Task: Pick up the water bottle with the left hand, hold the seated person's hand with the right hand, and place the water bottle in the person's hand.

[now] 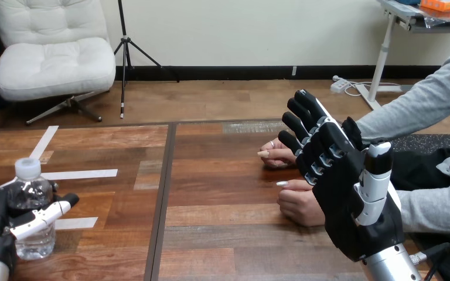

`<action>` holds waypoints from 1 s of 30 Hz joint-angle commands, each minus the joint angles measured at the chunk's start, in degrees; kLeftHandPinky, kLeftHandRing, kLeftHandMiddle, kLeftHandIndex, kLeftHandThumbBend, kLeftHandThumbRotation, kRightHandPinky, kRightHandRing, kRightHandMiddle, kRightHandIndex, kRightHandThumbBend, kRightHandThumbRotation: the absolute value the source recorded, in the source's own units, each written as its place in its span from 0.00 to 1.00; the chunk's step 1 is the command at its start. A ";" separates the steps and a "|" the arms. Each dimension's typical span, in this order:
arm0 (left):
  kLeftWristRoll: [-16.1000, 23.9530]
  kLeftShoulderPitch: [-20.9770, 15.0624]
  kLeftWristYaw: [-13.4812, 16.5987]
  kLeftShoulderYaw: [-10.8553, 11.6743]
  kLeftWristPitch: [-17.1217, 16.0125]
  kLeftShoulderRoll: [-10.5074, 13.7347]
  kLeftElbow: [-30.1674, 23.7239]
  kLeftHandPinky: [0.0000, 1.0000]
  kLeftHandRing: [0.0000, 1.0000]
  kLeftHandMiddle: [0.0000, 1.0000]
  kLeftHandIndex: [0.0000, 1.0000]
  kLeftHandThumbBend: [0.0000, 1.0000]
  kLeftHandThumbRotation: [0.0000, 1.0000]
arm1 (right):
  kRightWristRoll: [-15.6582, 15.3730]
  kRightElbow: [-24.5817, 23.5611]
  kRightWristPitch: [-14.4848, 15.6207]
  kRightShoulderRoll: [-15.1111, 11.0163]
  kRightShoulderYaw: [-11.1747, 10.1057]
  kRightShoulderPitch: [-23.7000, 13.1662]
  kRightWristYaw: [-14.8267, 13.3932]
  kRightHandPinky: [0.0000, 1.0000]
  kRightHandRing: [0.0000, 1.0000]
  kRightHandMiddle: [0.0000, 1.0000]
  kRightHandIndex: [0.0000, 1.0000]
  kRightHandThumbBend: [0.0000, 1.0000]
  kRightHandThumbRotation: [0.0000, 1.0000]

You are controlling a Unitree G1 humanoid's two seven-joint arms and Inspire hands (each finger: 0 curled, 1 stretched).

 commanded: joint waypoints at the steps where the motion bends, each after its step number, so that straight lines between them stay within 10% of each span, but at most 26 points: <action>1: 0.04 -2.72 0.18 -0.84 -4.29 0.40 -5.75 0.40 0.43 0.45 0.46 0.62 0.00 | 0.16 -0.45 -0.46 -0.07 -0.48 -2.31 -0.07 1.00 1.00 0.99 0.96 0.94 1.00; 30: -4.67 -0.11 -4.34 -1.16 -1.75 -2.70 -20.03 0.34 0.39 0.43 0.44 0.65 0.00 | -6.60 5.89 -4.64 -5.21 -2.75 -6.84 2.45 0.93 0.96 0.95 0.93 0.98 1.00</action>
